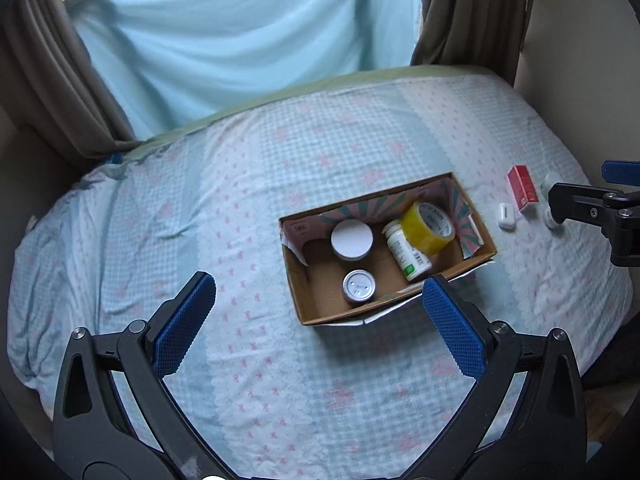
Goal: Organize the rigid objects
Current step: 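Open both tools to release tin and tape into the box, lift away, then move both tools toward the earbud case and white-lidded jar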
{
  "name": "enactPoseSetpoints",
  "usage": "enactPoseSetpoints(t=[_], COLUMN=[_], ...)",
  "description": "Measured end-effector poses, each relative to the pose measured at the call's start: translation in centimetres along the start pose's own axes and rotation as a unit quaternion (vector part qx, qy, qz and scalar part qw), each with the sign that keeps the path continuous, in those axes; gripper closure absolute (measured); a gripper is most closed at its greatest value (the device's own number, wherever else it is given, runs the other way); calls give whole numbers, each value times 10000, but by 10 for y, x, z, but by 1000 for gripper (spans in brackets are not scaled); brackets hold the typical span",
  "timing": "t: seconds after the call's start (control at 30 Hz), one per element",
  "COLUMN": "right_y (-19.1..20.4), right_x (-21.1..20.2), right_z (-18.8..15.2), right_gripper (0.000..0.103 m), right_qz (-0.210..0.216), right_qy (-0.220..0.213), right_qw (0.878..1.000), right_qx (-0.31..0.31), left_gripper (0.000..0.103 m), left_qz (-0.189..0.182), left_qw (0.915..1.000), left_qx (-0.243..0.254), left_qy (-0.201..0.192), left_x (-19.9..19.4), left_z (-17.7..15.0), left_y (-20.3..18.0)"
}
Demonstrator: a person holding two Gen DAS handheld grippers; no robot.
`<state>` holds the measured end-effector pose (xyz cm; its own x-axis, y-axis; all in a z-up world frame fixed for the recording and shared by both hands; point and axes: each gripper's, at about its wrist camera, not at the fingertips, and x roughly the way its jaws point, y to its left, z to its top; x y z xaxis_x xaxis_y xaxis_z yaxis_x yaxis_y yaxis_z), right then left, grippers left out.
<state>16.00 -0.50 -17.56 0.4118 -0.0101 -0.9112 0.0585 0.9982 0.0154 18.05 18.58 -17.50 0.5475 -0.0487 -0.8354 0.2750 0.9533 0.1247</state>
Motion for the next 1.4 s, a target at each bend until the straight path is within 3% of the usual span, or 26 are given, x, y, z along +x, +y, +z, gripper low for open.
enactPoseSetpoints(t=[0.17,0.37,0.5,0.67,0.87,1.07,1.4], right_y=[-23,-72,-114,-182,-266,-336,-389], right_x=[-48,-84,-95,-99,-77,-41,54], right_z=[-21,-45,-57,-64,-57,-40,-13], right_gripper=[0,0,0,0,0,0,0], right_qz=[-305,-355,-410,-384,-332,-233,-166], right_qy=[-389,-644,-723,-840,-783,-569,-166], right_qw=[9988,9970,9958,9950,9964,9981,9984], right_qx=[-36,256,382,386,53,60,505], left_gripper=[0,0,0,0,0,0,0], left_qz=[-286,-623,-727,-701,-720,-699,-729], left_qw=[9988,9958,9944,9958,9962,9949,9941], left_qx=[4,252,397,230,-381,-726,-701], left_qy=[-403,-618,-651,-533,-310,-11,387], left_x=[-39,-65,-70,-64,-41,2,111], left_z=[-1,6,12,22,37,50,62], left_y=[-29,-88,-140,-211,-283,-329,-362])
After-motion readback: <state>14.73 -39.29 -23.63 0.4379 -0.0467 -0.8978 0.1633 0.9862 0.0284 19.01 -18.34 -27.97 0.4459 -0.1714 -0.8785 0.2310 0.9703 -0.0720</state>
